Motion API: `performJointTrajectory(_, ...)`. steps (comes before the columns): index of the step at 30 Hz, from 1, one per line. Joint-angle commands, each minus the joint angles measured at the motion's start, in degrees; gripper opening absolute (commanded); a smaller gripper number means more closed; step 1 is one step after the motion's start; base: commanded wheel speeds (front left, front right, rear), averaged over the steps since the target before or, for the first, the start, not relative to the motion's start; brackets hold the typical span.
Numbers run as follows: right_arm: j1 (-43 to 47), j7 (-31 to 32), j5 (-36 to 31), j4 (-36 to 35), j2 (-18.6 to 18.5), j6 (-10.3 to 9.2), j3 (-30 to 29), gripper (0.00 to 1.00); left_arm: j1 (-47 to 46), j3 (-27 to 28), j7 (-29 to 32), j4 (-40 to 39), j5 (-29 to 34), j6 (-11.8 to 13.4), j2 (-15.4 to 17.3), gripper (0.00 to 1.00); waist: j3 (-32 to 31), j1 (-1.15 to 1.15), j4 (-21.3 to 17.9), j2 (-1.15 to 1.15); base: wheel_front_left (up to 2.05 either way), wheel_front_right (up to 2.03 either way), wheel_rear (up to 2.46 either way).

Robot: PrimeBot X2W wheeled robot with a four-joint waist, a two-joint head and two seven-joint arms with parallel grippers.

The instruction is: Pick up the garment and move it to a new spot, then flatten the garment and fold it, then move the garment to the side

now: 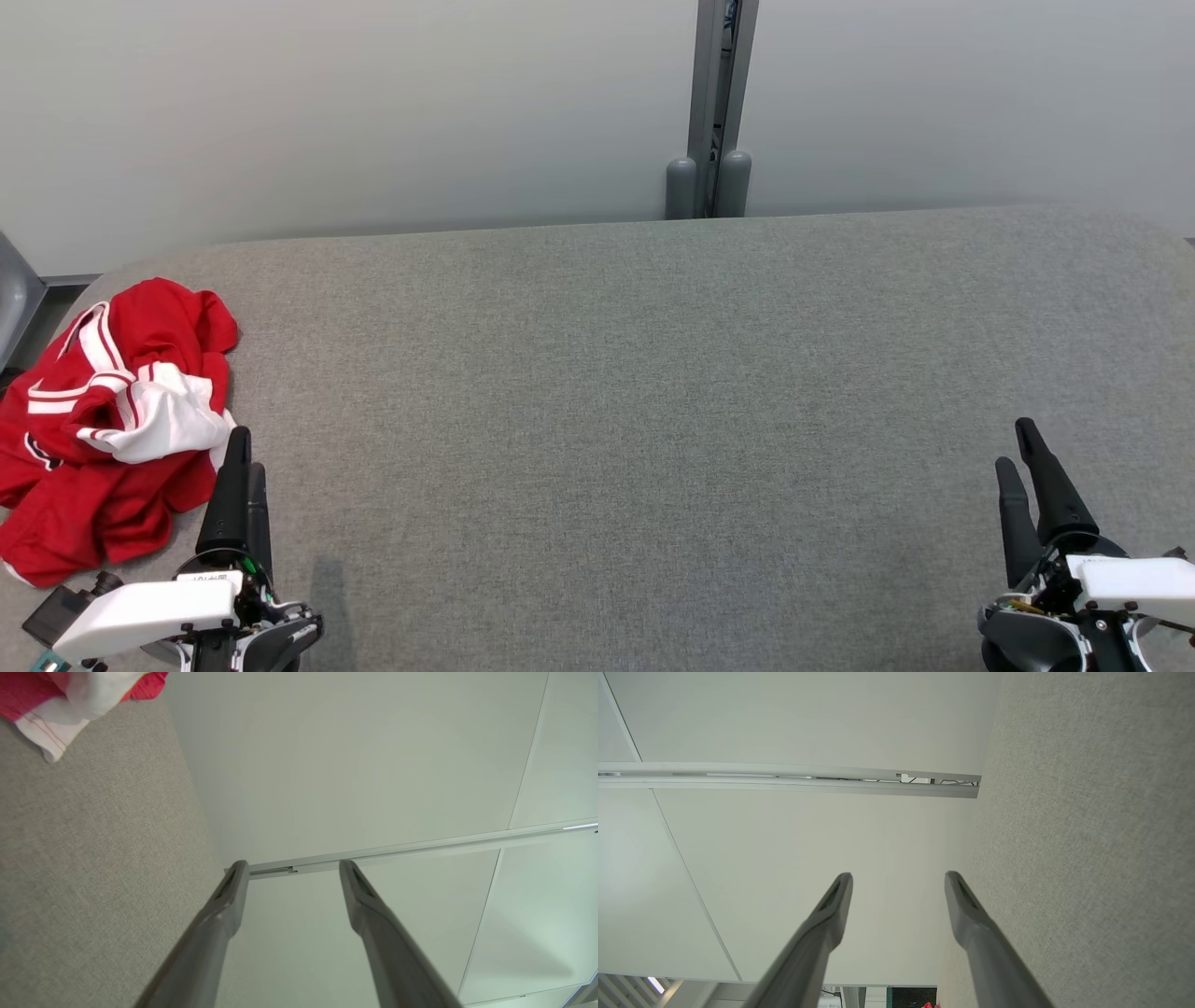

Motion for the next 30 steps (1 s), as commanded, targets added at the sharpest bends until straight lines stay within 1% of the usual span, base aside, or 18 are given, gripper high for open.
performJointTrajectory(1, -1.5, -0.6, -1.0, -1.5, -0.6, 0.08, 0.2, 1.0, -1.6, 0.0, -0.5, -1.3, 1.0, 0.0, 0.5, 1.0, 0.0, 0.0, 0.0, 0.0, 0.0, 0.0, 0.0)
performJointTrajectory(7, -1.8, -1.9, -4.2, -3.1, -0.6, 0.08, 1.2, 1.0, -1.5, -0.1, -1.7, -2.3, 3.9, 0.0, 0.5, 1.0, 0.1, 0.0, 0.0, 0.0, 0.0, 0.0, 0.0)
performJointTrajectory(13, -1.9, -3.2, -8.9, -5.3, -0.7, 0.09, 1.6, 1.0, -1.6, -0.4, -3.1, -3.3, 10.3, 0.0, 0.6, 1.0, 0.2, 0.0, -0.1, 0.0, 0.0, 0.0, 0.0)
performJointTrajectory(17, -1.9, -4.1, -12.3, -6.2, -0.7, 0.09, 1.7, 1.0, -1.7, -0.9, -3.9, -4.3, 15.0, 0.9, 0.6, 1.0, 0.2, 0.0, -0.1, 0.0, 0.0, 0.0, 0.0)
performJointTrajectory(23, -2.0, -5.3, -22.1, -6.9, -0.7, 0.09, 2.4, 1.0, -1.4, -2.2, -5.2, -5.5, 22.1, 2.4, 0.6, 1.0, 0.3, 0.0, -0.1, 0.0, 0.0, 0.0, 0.0)
performJointTrajectory(27, -2.0, -6.1, -26.9, -7.5, -0.8, 0.1, 2.8, 1.0, -1.2, -2.8, -5.9, -6.2, 27.4, 3.9, 0.7, 1.0, 0.4, 0.0, -0.1, 0.0, 0.0, 0.0, 0.0)
performJointTrajectory(28, -2.1, -6.5, -29.2, -7.8, -0.8, 0.1, 3.2, 1.0, -1.1, -3.1, -6.3, -6.4, 29.7, 4.5, 0.7, 1.0, 0.5, 0.0, -0.1, 0.0, 0.0, 0.0, 0.0)
performJointTrajectory(30, -2.1, -6.8, -31.6, -8.0, -0.8, 0.1, 3.6, 1.0, -1.0, -3.6, -6.7, -6.4, 32.8, 5.0, 0.7, 1.0, 0.5, 0.0, -0.1, 0.0, 0.0, 0.0, 0.0)
